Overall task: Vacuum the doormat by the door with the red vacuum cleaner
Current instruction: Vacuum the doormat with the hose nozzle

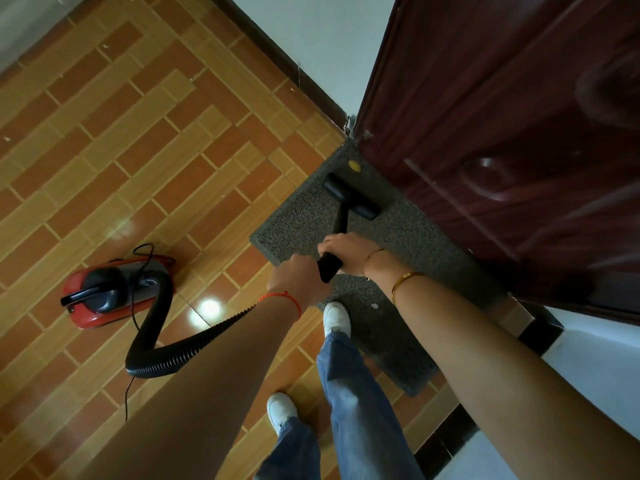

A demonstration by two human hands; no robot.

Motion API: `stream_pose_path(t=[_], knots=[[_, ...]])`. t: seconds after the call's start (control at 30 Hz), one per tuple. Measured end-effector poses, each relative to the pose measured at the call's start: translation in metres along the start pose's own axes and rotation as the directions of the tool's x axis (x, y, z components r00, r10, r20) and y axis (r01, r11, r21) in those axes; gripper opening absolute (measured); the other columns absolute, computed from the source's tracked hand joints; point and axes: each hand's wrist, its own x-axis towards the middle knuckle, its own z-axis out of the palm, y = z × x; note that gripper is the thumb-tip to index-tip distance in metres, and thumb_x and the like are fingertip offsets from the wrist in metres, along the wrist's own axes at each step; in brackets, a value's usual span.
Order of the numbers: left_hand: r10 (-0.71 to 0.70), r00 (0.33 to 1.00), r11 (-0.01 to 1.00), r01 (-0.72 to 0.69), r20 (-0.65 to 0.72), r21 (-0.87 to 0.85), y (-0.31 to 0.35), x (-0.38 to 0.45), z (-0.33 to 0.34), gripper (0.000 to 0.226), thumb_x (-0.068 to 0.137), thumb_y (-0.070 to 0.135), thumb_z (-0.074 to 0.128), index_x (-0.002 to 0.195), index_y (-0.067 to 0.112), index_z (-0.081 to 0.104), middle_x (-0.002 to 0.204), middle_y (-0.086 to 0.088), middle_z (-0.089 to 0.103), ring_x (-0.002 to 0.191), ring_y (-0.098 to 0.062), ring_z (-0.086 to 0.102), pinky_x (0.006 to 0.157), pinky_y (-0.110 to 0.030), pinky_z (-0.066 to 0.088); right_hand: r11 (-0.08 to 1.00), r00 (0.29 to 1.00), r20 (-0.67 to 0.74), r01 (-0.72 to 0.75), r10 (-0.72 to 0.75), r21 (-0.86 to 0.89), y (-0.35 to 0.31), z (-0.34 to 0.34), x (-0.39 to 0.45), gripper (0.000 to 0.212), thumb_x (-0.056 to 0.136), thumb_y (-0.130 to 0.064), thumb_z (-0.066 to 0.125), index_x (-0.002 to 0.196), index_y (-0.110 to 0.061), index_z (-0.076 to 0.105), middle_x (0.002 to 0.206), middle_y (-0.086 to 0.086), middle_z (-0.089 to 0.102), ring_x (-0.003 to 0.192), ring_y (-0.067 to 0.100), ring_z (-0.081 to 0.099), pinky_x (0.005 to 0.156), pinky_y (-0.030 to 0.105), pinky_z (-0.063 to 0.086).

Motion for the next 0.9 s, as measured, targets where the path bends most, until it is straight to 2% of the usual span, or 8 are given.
stream_pose_path(t=[0.17, 0.33, 0.57, 0.7, 0.9], knots=[[0.022, 1.0, 0.998, -0.022, 0.002, 0.052, -0.031, -0.047, 0.041, 0.023, 0.084, 0.028, 0.056, 0.066, 0.017, 0.048, 0.064, 0.001, 0.053, 0.058, -0.018, 0.057, 0.051, -0.026, 0.048, 0.998, 0.998, -0.013, -0.056, 0.057, 0.042, -0.056, 0.047, -0.028, 0.011, 0.089, -0.012, 0.057, 0.099, -0.013, 0.058, 0.109, 0.008, 0.06, 0.099, 0.03, 0.064, 0.083, 0.044, 0.054], [0.023, 1.0, 0.994, -0.025, 0.017, 0.106, -0.065, -0.091, 0.092, 0.02, 0.08, 0.032, 0.063, 0.074, 0.017, 0.051, 0.063, 0.003, 0.052, 0.049, -0.012, 0.051, 0.04, -0.023, 0.037, 0.989, 0.995, -0.011, -0.098, 0.1, 0.107, -0.113, 0.103, -0.053, 0.01, 0.089, -0.009, 0.056, 0.098, -0.012, 0.058, 0.107, 0.007, 0.061, 0.096, 0.028, 0.065, 0.081, 0.042, 0.055], [0.028, 0.996, 0.988, -0.04, 0.082, 0.147, -0.103, -0.144, 0.144, 0.017, 0.079, 0.032, 0.06, 0.08, 0.015, 0.06, 0.064, 0.002, 0.058, 0.055, -0.016, 0.059, 0.048, -0.025, 0.048, 0.986, 0.993, -0.041, -0.102, 0.108, 0.132, -0.176, 0.163, -0.081, 0.01, 0.088, -0.015, 0.055, 0.098, -0.015, 0.055, 0.11, 0.005, 0.059, 0.094, 0.028, 0.064, 0.076, 0.037, 0.05], [0.023, 0.995, 0.984, -0.041, 0.101, 0.174, -0.117, -0.16, 0.162, 0.019, 0.079, 0.034, 0.06, 0.079, 0.015, 0.058, 0.065, 0.002, 0.057, 0.053, -0.015, 0.055, 0.047, -0.023, 0.045, 0.982, 0.995, -0.027, -0.094, 0.1, 0.164, -0.198, 0.181, -0.092, 0.01, 0.089, -0.01, 0.053, 0.099, -0.012, 0.055, 0.112, 0.008, 0.058, 0.097, 0.029, 0.063, 0.08, 0.04, 0.052], [0.031, 0.995, 0.981, -0.048, 0.092, 0.188, -0.119, -0.167, 0.176, 0.018, 0.079, 0.034, 0.06, 0.076, 0.017, 0.057, 0.065, 0.002, 0.055, 0.052, -0.014, 0.053, 0.046, -0.023, 0.044, 0.977, 0.992, -0.04, -0.114, 0.124, 0.18, -0.204, 0.193, -0.103, 0.012, 0.09, -0.009, 0.053, 0.101, -0.01, 0.056, 0.111, 0.007, 0.059, 0.095, 0.026, 0.064, 0.074, 0.034, 0.049]])
